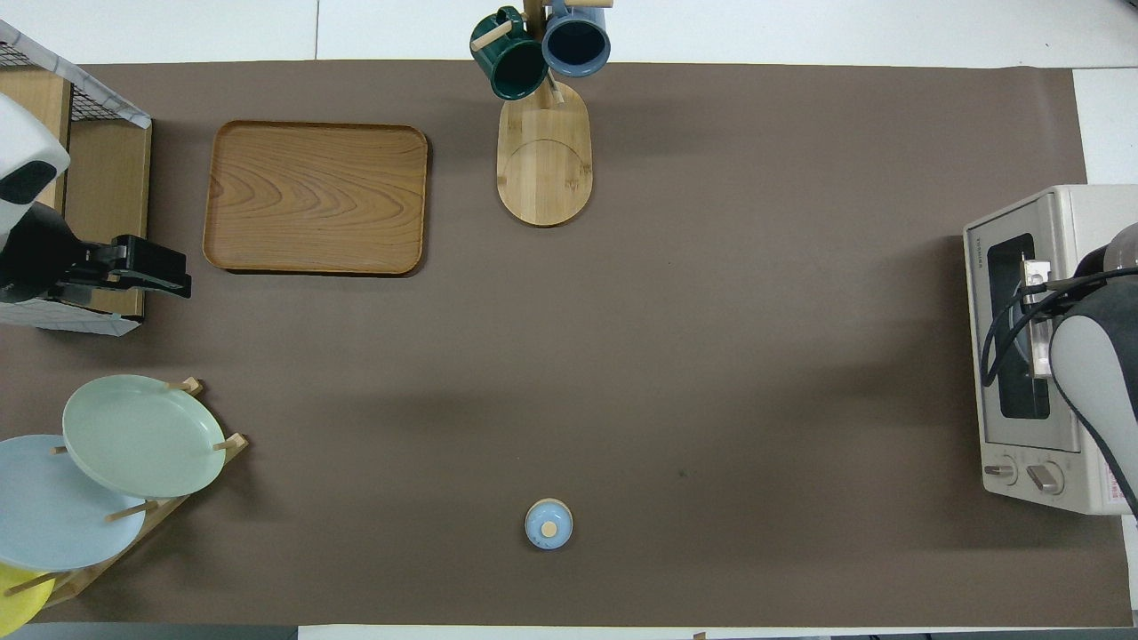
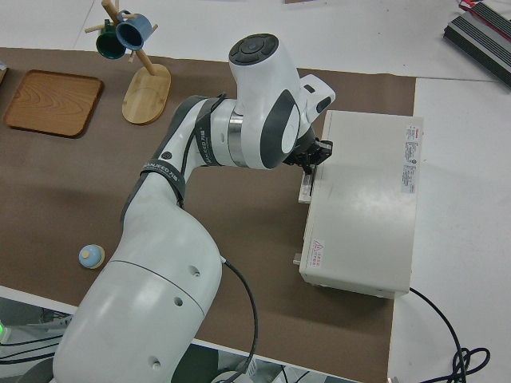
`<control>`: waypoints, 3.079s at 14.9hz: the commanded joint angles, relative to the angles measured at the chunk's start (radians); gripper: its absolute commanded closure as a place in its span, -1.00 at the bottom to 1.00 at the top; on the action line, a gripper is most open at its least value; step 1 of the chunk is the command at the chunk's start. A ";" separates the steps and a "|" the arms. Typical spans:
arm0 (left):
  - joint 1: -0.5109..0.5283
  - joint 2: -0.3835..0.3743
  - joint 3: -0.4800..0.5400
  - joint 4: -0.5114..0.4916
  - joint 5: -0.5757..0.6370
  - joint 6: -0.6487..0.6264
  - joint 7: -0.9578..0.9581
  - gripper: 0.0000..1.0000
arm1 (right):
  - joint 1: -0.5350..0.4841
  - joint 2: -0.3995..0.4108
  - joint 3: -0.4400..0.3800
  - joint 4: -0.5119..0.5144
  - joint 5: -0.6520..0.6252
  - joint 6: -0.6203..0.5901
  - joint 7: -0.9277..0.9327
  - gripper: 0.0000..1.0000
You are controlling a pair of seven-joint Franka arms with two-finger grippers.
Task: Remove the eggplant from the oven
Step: 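Reach the right gripper into the open toaster oven, then grasp the light blue plate inside the oven with the right gripper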
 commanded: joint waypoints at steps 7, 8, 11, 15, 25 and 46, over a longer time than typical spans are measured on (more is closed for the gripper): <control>0.010 -0.021 -0.005 -0.016 0.003 -0.007 0.008 -1.00 | 0.112 0.085 0.005 -0.115 0.062 0.275 0.099 1.00; 0.010 -0.021 -0.005 -0.016 0.003 -0.007 0.010 -1.00 | 0.132 0.087 0.005 -0.135 0.062 0.312 0.111 1.00; 0.010 -0.021 -0.005 -0.016 0.003 -0.007 0.010 -1.00 | 0.148 0.120 0.005 -0.164 0.063 0.367 0.165 1.00; 0.010 -0.019 -0.005 -0.016 0.003 -0.006 0.010 -1.00 | 0.157 0.175 0.006 -0.164 0.112 0.407 0.182 1.00; 0.010 -0.019 -0.005 -0.016 0.003 -0.007 0.010 -1.00 | 0.197 0.171 0.003 -0.033 0.163 0.210 0.223 0.30; 0.010 -0.019 -0.005 -0.016 0.003 -0.007 0.010 -1.00 | 0.086 0.047 -0.002 -0.215 0.039 0.274 0.099 1.00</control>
